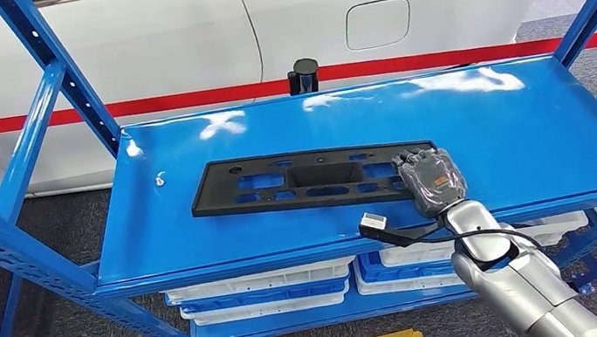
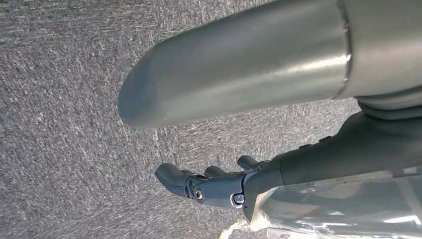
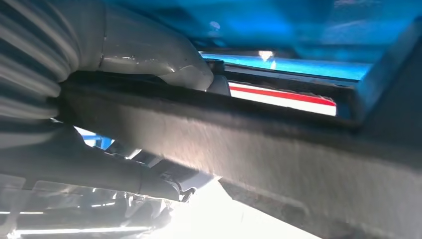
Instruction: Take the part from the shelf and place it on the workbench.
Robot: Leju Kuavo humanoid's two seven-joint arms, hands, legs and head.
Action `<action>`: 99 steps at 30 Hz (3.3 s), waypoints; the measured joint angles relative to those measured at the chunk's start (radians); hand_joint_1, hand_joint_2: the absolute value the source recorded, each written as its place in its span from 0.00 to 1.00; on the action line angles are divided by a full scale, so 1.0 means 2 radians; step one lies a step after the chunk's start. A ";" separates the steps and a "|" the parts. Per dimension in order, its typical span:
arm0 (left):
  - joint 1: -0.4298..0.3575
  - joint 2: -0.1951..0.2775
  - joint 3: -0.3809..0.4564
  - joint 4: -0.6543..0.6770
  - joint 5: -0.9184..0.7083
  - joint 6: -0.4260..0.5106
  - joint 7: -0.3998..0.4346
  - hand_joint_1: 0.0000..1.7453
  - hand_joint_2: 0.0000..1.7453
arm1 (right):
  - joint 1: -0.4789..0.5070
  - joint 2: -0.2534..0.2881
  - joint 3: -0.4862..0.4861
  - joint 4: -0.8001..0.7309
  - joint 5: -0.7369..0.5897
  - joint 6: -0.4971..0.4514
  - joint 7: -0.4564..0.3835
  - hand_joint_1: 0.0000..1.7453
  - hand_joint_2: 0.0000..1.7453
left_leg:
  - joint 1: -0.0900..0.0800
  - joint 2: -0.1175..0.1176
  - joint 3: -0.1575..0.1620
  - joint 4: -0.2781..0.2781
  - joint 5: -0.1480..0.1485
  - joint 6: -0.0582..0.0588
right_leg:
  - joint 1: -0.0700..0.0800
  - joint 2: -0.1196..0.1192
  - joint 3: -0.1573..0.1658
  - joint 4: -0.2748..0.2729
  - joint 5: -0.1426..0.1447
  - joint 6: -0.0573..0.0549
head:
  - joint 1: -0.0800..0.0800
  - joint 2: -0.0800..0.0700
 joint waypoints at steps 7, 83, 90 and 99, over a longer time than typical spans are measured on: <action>0.000 0.000 -0.003 0.000 0.000 0.000 0.000 0.00 0.00 | 0.010 0.000 -0.009 -0.010 -0.006 -0.003 -0.003 1.00 1.00 | 0.000 0.000 0.000 0.000 0.000 0.000 | 0.000 0.000 0.000 0.000 0.000 0.000 | 0.000 0.000; 0.001 -0.012 0.074 -0.001 0.094 0.025 -0.086 0.00 1.00 | 0.233 0.078 -0.225 -0.361 -0.330 -0.191 -0.269 0.98 1.00 | 0.002 0.000 0.003 -0.013 0.006 0.015 | -0.004 -0.001 -0.007 0.016 -0.012 0.007 | 0.000 0.000; 0.001 -0.013 0.078 -0.001 0.102 0.034 -0.076 0.00 1.00 | 0.257 0.096 -0.234 -0.368 -0.351 -0.191 -0.295 0.98 1.00 | 0.006 0.001 0.001 -0.013 0.011 0.011 | -0.008 -0.001 -0.047 0.092 -0.034 0.019 | 0.000 0.000; 0.002 -0.013 0.085 0.000 0.107 0.037 -0.070 0.00 1.00 | 0.264 0.112 -0.237 -0.376 -0.361 -0.191 -0.303 0.98 1.00 | 0.009 0.002 -0.022 0.031 -0.020 -0.017 | -0.010 -0.001 -0.026 0.014 0.019 -0.011 | -0.001 0.000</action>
